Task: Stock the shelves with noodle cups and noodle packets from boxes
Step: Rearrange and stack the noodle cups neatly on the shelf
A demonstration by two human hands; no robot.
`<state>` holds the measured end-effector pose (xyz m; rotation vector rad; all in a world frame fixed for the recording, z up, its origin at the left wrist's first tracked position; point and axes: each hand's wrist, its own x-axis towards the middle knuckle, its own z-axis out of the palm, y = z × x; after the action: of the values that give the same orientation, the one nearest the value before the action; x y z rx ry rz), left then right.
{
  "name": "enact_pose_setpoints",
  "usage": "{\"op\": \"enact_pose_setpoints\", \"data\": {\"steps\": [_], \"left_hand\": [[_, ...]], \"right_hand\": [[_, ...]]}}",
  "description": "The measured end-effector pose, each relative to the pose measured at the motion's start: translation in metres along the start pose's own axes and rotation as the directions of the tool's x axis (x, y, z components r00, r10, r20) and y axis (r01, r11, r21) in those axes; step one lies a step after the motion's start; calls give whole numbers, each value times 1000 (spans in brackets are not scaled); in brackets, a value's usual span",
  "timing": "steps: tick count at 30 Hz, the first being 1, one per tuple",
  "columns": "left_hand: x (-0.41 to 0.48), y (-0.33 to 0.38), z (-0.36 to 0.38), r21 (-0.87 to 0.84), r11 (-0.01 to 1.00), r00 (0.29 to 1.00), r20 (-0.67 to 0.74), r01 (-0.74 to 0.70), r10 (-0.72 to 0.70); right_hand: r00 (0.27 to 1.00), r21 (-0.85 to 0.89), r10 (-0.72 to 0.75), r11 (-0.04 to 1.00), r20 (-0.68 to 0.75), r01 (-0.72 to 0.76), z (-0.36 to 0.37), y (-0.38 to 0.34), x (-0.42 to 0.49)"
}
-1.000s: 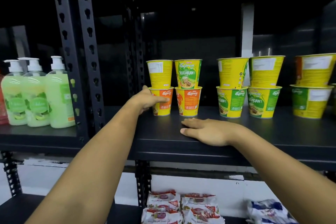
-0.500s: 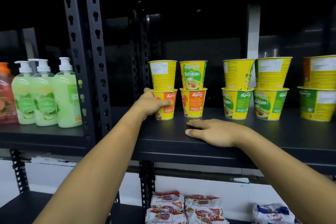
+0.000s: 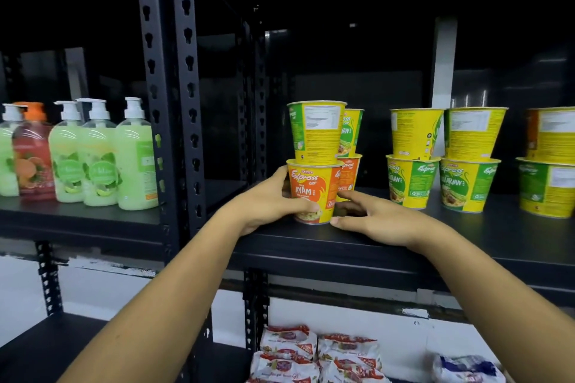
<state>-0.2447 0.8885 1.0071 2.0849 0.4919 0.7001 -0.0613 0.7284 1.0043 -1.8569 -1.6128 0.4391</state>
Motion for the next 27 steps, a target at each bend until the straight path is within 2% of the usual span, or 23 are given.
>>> {"op": "enact_pose_setpoints", "data": {"steps": [3, 6, 12, 17, 22, 27], "left_hand": [[0, -7, -2, -124, 992, 1000, 21, -7, 10], [3, -10, -4, -152, 988, 1000, 20, -21, 24], [4, -11, -1, -30, 998, 998, -33, -46, 45], [5, -13, 1, 6, 999, 999, -6, -32, 32], [5, -15, 2, 44, 999, 1000, 22, -22, 21], [1, -10, 5, 103, 994, 1000, 22, -22, 20]], "right_hand": [[1000, -32, -8, 999, 2, 8, 0, 2, 1], [1000, -156, 0, 988, -1, 0, 0, 0, 2], [1000, -227, 5, 974, -12, -8, 0, -4, 0], [1000, -284, 9, 959, -13, -13, 0, -5, -1], [999, -411, 41, 911, 3, -36, 5, -1, 5], [999, -439, 49, 898, 6, -42, 4, 1, 6]]}}
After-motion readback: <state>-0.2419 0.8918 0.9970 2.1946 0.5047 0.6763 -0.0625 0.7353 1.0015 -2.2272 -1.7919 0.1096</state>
